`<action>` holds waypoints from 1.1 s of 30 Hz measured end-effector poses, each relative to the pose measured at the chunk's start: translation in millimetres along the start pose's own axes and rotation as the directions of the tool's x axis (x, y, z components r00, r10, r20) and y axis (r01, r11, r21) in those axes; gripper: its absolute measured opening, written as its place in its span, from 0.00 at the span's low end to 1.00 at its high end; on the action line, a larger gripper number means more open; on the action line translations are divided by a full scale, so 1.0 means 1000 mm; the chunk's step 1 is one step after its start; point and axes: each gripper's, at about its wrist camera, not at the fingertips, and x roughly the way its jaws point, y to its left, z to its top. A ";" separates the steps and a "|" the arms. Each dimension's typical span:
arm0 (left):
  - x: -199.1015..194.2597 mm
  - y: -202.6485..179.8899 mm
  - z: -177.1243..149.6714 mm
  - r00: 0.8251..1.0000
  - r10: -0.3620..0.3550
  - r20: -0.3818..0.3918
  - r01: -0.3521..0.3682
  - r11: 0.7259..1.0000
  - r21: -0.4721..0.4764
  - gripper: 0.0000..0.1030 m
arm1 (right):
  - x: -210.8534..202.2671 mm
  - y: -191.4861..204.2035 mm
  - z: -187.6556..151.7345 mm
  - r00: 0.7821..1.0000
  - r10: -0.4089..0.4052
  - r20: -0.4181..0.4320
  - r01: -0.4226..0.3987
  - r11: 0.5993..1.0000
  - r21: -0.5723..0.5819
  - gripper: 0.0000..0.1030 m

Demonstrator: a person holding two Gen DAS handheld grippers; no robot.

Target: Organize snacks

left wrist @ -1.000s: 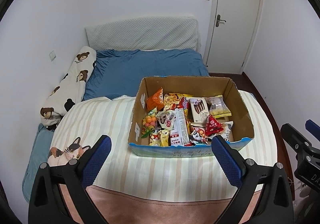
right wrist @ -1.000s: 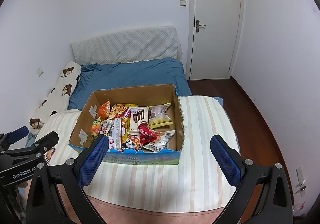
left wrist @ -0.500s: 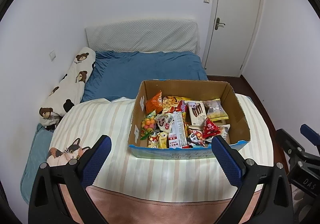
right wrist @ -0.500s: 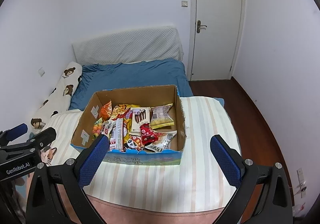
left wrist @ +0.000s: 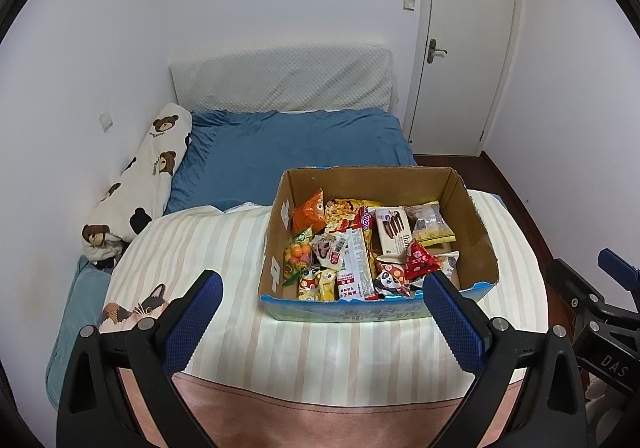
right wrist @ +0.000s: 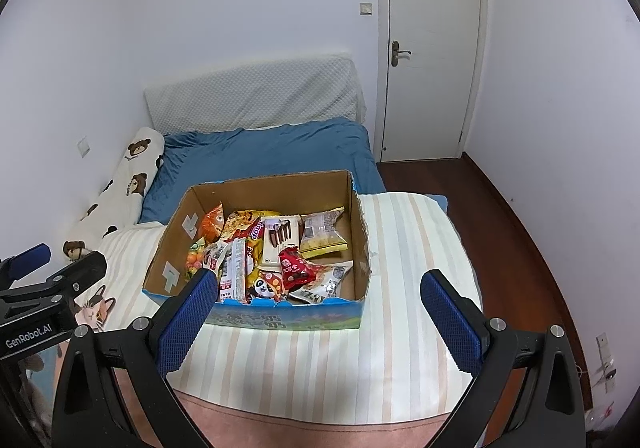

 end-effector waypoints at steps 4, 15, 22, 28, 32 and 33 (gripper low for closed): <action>0.000 -0.002 -0.001 1.000 -0.003 0.001 0.003 1.000 0.007 1.00 | -0.001 -0.001 0.000 1.000 0.000 0.002 0.000 1.000 -0.002 1.00; -0.002 -0.005 -0.004 1.000 -0.002 0.006 0.002 1.000 0.016 1.00 | -0.006 0.000 -0.001 1.000 0.003 0.004 -0.003 1.000 -0.003 1.00; -0.003 -0.005 -0.005 1.000 -0.003 0.010 0.002 1.000 0.018 1.00 | -0.009 0.001 0.001 1.000 0.007 0.007 -0.007 1.000 -0.004 1.00; -0.004 -0.004 -0.006 1.000 -0.005 0.010 0.005 1.000 0.019 1.00 | -0.012 0.001 0.002 1.000 0.010 0.012 -0.010 1.000 -0.002 1.00; -0.005 -0.004 -0.006 1.000 -0.006 0.010 0.005 1.000 0.018 1.00 | -0.015 0.001 0.002 1.000 0.010 0.017 -0.010 1.000 -0.004 1.00; -0.005 -0.003 -0.006 1.000 -0.006 0.010 0.006 1.000 0.018 1.00 | -0.015 0.001 0.002 1.000 0.011 0.015 -0.011 1.000 -0.003 1.00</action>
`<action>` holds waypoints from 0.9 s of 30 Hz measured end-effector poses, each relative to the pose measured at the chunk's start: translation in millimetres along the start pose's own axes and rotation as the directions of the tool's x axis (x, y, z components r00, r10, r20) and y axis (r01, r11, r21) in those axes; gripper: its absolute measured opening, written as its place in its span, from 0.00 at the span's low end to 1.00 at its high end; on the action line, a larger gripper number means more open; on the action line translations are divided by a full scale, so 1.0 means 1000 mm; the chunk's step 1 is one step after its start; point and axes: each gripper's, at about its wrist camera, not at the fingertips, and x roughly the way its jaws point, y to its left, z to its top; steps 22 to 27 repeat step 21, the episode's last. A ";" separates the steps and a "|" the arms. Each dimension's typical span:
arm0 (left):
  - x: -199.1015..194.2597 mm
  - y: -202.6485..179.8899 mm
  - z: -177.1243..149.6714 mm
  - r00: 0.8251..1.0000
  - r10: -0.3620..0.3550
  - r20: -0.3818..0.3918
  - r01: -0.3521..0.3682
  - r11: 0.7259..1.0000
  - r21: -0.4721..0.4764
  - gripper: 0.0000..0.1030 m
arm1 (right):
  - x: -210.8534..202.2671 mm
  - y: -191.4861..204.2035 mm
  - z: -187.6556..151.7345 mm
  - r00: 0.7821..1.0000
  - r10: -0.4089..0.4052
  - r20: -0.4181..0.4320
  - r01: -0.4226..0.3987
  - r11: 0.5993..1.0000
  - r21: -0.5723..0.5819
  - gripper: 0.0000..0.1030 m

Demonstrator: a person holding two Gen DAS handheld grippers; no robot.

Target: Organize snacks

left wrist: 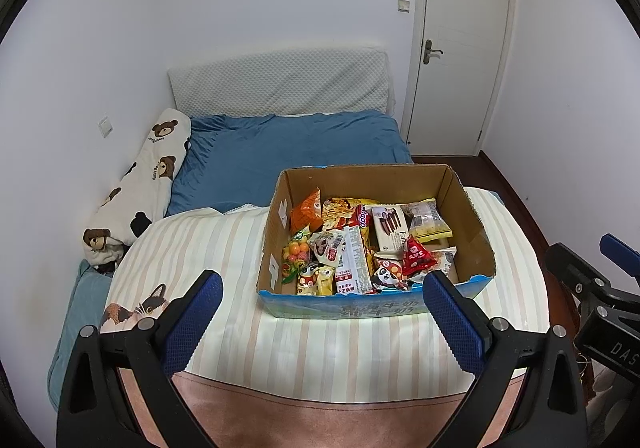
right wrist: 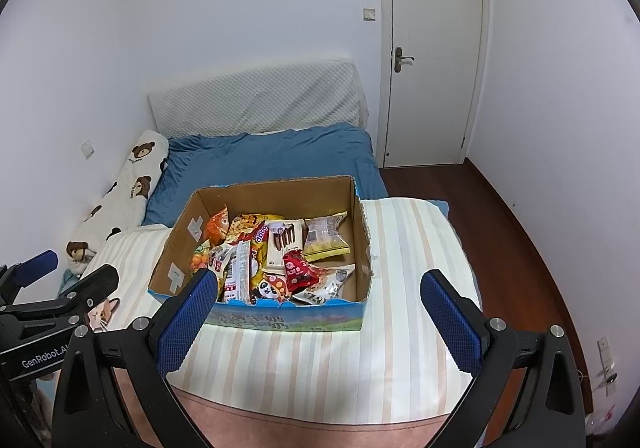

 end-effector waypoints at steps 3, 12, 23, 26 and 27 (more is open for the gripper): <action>0.000 0.000 0.000 1.000 -0.002 0.001 0.002 1.000 0.000 1.00 | -0.001 0.000 -0.001 1.000 0.000 0.000 0.000 1.000 0.000 1.00; -0.001 0.001 0.000 1.000 -0.002 0.005 0.002 1.000 0.003 1.00 | -0.001 -0.001 -0.001 1.000 0.005 0.001 -0.005 1.000 0.001 1.00; -0.006 0.003 -0.001 1.000 0.000 0.026 0.000 1.000 0.005 1.00 | -0.001 0.000 -0.002 1.000 0.005 0.001 -0.005 1.000 -0.003 1.00; -0.006 0.003 -0.001 1.000 0.000 0.026 0.000 1.000 0.005 1.00 | -0.001 0.000 -0.002 1.000 0.005 0.001 -0.005 1.000 -0.003 1.00; -0.006 0.003 -0.001 1.000 0.000 0.026 0.000 1.000 0.005 1.00 | -0.001 0.000 -0.002 1.000 0.005 0.001 -0.005 1.000 -0.003 1.00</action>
